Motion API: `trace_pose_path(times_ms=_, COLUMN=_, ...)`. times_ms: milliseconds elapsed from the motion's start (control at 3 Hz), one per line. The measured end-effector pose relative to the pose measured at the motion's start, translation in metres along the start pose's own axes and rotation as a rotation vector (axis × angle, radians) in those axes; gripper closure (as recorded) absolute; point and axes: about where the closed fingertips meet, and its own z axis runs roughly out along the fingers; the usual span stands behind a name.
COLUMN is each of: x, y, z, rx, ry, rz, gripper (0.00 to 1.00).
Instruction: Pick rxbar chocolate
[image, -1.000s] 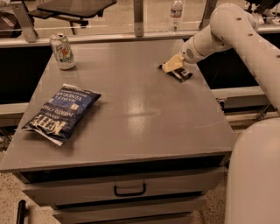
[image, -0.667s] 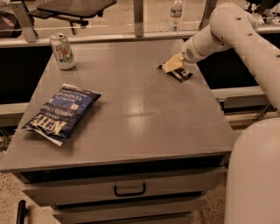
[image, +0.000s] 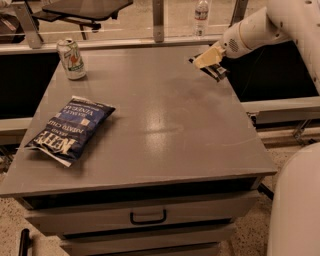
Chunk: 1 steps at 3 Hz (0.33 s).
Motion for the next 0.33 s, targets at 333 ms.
trace_pose_path(times_ms=333, x=0.0000, y=0.0000, z=0.0000, rx=0.000, ry=0.000, rz=0.000, gripper=1.00)
